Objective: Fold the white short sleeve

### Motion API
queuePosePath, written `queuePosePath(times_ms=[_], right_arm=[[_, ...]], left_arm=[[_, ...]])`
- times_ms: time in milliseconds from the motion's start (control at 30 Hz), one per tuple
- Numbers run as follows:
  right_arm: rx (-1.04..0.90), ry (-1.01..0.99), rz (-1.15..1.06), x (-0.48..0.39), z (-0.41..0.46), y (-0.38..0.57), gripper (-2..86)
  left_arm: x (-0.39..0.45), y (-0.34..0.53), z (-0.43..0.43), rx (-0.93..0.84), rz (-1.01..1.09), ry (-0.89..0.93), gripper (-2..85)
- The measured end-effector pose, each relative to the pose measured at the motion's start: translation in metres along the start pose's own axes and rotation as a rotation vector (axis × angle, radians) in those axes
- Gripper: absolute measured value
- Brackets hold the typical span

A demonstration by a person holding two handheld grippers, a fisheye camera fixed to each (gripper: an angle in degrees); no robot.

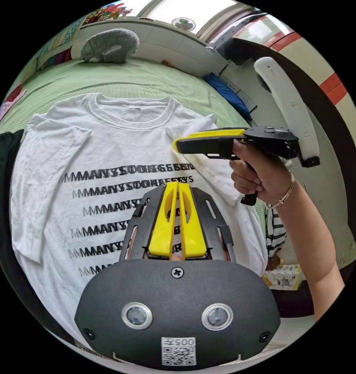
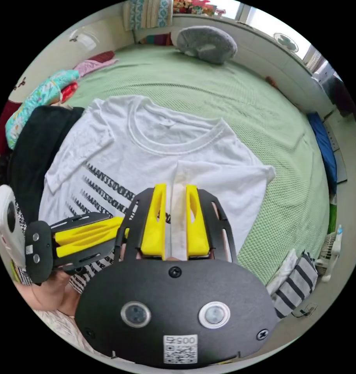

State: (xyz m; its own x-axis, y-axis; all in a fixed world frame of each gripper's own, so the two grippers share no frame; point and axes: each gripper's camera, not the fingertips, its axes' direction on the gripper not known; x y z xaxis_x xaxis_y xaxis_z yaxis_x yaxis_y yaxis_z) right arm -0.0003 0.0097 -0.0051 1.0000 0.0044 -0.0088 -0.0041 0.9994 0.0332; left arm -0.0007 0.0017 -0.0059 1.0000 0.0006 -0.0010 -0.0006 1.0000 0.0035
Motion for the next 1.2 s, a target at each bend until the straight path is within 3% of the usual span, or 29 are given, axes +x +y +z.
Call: queuePosePath(times_ms=[233, 467, 667, 1033, 1200], right_arm=[[0.091, -0.070, 0.013, -0.002, -0.037, 0.073, 5.4], [-0.065, 0.097, 0.106, -0.022, -0.006, 0.159, 3.3], [0.097, -0.013, 0.261, -0.043, -0.046, 0.226, 3.8], [0.039, -0.065, 0.353, -0.122, -0.056, 0.346, 4.2], [-0.004, -0.099, 0.405, -0.138, -0.045, 0.374, 3.7]], left_arm=[[-0.005, 0.008, -0.024, -0.004, -0.018, 0.022, -0.6], [0.003, 0.017, -0.046, 0.002, -0.012, 0.008, -0.6], [0.021, 0.035, -0.081, 0.018, 0.044, -0.064, -0.5], [0.046, 0.145, -0.179, -0.077, 0.157, -0.251, -0.5], [0.029, 0.217, -0.217, -0.103, 0.100, -0.283, -0.2]])
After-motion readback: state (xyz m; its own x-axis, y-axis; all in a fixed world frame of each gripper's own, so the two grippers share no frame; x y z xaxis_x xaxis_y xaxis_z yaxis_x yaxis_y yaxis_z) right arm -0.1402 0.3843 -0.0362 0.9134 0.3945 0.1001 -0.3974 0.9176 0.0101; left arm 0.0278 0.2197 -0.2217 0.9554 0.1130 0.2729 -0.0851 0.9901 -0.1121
